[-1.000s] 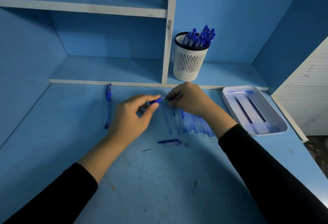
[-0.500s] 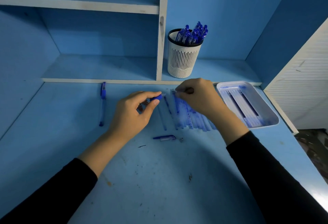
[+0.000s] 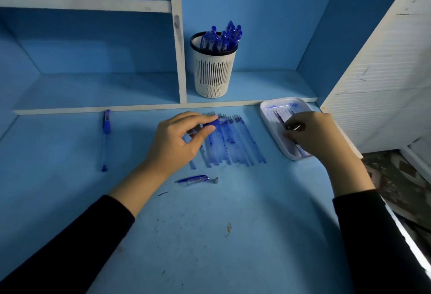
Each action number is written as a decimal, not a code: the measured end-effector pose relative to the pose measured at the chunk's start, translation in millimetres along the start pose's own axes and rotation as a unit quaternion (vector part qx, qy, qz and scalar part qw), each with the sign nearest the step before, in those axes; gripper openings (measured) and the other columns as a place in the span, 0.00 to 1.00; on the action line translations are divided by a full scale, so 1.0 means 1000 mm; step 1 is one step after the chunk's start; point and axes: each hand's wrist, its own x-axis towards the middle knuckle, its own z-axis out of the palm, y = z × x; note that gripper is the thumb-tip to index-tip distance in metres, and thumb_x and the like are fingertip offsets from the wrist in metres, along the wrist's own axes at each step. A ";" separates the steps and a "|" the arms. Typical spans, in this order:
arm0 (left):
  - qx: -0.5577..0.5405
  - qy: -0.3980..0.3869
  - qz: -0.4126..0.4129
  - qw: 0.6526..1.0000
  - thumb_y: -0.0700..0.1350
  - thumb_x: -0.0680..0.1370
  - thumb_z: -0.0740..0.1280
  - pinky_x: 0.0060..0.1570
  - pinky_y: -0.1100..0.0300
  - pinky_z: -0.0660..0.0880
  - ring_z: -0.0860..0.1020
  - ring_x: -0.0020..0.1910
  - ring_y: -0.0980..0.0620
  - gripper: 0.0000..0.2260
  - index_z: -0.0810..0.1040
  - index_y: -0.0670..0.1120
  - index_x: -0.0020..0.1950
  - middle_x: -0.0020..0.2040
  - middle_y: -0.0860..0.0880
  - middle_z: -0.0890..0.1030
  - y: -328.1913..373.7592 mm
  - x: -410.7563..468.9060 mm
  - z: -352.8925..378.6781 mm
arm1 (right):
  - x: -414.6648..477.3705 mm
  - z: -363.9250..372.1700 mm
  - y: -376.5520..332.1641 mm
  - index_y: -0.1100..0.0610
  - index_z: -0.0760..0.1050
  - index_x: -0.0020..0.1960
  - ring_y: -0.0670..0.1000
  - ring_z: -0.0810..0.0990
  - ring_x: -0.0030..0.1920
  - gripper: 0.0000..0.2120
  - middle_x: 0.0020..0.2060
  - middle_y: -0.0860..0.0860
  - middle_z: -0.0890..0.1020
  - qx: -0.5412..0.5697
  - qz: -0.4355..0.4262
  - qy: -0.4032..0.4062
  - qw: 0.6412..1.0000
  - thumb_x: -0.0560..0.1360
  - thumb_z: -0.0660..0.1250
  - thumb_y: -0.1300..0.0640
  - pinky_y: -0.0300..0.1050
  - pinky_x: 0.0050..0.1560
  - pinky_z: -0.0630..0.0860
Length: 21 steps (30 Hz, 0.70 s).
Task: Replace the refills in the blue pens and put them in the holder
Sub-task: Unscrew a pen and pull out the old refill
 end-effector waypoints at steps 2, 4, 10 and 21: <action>-0.001 -0.009 0.005 1.000 0.39 0.76 0.73 0.47 0.68 0.75 0.79 0.41 0.55 0.08 0.84 0.41 0.54 0.47 0.51 0.83 0.001 -0.003 0.000 | 0.000 0.002 -0.001 0.55 0.83 0.48 0.50 0.77 0.41 0.05 0.42 0.53 0.84 -0.004 0.004 0.004 1.000 0.72 0.71 0.60 0.39 0.41 0.68; 0.002 -0.018 0.012 1.000 0.39 0.76 0.73 0.47 0.68 0.75 0.80 0.41 0.56 0.08 0.84 0.41 0.55 0.47 0.50 0.83 0.002 -0.005 0.000 | 0.000 0.003 0.000 0.53 0.83 0.47 0.50 0.77 0.41 0.06 0.42 0.52 0.84 -0.009 0.008 0.005 1.000 0.73 0.70 0.61 0.43 0.43 0.74; 0.011 -0.014 0.017 1.000 0.39 0.75 0.73 0.47 0.67 0.76 0.79 0.42 0.62 0.08 0.84 0.40 0.54 0.48 0.53 0.82 0.004 -0.007 -0.002 | -0.005 0.003 -0.008 0.48 0.83 0.53 0.51 0.82 0.47 0.14 0.44 0.48 0.84 0.106 0.040 0.054 0.992 0.75 0.65 0.63 0.47 0.52 0.78; -0.011 0.012 0.004 1.000 0.42 0.77 0.72 0.43 0.59 0.79 0.81 0.39 0.56 0.08 0.84 0.40 0.54 0.46 0.54 0.83 0.003 -0.007 -0.003 | -0.029 0.035 -0.077 0.62 0.76 0.44 0.47 0.78 0.33 0.05 0.31 0.50 0.81 0.724 0.123 0.076 0.674 0.75 0.67 0.70 0.35 0.40 0.77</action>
